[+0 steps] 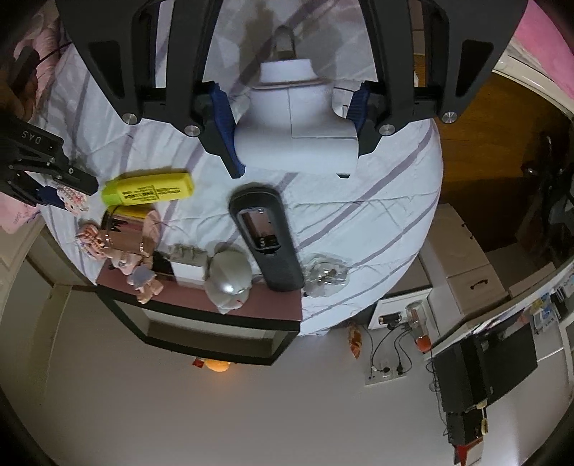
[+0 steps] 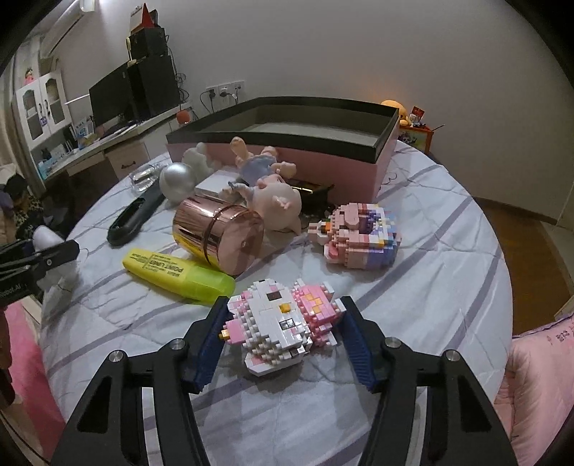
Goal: Organize rigid objects
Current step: 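Grasp the white plug adapter with the left gripper while the right grasps the Hello Kitty brick figure, then carry both held items over the box and open both grippers to drop them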
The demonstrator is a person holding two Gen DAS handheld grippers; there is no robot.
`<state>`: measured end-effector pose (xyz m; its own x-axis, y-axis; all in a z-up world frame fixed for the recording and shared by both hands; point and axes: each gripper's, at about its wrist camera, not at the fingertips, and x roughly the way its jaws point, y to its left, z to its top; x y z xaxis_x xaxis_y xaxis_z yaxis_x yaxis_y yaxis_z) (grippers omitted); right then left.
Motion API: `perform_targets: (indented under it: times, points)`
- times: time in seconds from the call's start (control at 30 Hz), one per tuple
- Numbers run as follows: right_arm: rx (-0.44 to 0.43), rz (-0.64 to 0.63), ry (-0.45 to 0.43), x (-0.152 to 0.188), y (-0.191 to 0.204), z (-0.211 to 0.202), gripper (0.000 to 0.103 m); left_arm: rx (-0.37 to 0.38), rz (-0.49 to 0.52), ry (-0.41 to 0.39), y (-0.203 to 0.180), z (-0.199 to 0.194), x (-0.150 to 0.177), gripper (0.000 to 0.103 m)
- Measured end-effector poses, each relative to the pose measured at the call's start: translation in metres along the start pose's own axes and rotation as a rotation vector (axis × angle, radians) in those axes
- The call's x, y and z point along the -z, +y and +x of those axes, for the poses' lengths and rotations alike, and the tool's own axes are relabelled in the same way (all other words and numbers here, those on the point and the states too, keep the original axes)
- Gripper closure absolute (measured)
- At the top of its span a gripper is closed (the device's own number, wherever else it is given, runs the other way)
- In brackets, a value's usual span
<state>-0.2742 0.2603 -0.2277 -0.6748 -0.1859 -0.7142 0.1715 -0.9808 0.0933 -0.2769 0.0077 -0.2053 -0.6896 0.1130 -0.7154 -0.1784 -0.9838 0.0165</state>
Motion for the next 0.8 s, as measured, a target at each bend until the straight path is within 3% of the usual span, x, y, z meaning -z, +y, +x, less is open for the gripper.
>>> perform_targets:
  times: [0.23, 0.47, 0.8]
  points:
    - [-0.015, 0.002, -0.051, -0.011, -0.001, -0.017, 0.041, 0.03, 0.025, -0.03, -0.013, -0.019, -0.007, 0.05]
    - [-0.051, -0.009, -0.1, -0.032, -0.005, -0.031, 0.041, 0.174, -0.023, -0.06, -0.02, -0.027, -0.021, 0.05]
    - [-0.074, -0.05, -0.127, -0.066, -0.011, -0.024, 0.041, 0.213, -0.03, -0.051, -0.037, -0.013, -0.047, 0.053]
